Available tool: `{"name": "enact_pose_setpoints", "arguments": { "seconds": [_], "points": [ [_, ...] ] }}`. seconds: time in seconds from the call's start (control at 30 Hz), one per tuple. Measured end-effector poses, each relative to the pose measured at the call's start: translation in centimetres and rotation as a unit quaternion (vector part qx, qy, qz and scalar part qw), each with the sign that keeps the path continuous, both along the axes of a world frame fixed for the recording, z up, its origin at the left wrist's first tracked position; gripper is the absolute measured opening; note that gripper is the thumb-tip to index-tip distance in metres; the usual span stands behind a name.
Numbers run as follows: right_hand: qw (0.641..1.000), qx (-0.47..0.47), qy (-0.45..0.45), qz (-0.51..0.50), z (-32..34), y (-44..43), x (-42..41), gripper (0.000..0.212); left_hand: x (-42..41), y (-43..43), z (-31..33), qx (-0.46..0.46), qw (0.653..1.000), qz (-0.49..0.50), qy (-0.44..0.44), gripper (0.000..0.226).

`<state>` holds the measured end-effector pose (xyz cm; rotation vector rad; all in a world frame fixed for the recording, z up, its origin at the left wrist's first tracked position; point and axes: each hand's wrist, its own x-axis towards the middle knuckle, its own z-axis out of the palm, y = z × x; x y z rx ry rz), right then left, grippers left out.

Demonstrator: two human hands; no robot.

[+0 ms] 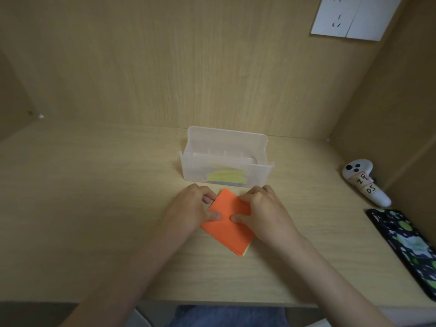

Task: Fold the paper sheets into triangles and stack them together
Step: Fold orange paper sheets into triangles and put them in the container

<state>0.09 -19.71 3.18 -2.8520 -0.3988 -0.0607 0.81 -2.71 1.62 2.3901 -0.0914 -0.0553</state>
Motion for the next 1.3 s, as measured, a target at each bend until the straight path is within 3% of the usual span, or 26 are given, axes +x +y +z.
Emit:
{"name": "enact_pose_setpoints", "arguments": {
  "seconds": [0.37, 0.53, 0.67, 0.8, 0.9, 1.1, 1.3],
  "points": [
    [0.987, 0.123, -0.105, -0.017, -1.3, -0.5, -0.2, 0.025, -0.6, -0.3, -0.7, -0.041, 0.998, 0.006, -0.038, 0.044],
    [0.95, 0.306, 0.017, -0.064, -0.9, -1.0, 0.3, 0.027, -1.0, -0.3, -0.4, -0.047, 0.997, 0.004, -0.064, 0.038],
    [0.931, 0.351, 0.076, -0.067, -0.5, -1.6, 1.2, 0.021, -0.9, -0.1, -0.1, -0.074, 0.995, 0.014, -0.07, 0.029],
    [0.929, 0.357, 0.078, -0.063, -0.6, -1.8, 1.2, 0.011, -0.9, 0.1, -0.1, -0.117, 0.991, 0.025, -0.063, 0.023],
    [0.926, 0.367, 0.063, -0.06, -0.8, -1.8, 0.9, 0.008, -1.0, 0.3, -0.1, -0.139, 0.988, 0.021, -0.061, 0.03],
    [0.914, 0.401, 0.038, -0.051, -0.5, -2.1, 0.7, 0.012, -1.3, 0.4, -0.5, -0.102, 0.99, 0.035, -0.091, 0.054],
    [0.877, 0.474, 0.076, -0.011, 0.1, -1.9, 0.6, 0.007, -1.6, 0.1, 0.8, -0.079, 0.987, 0.024, -0.141, 0.042]
  ]
}}
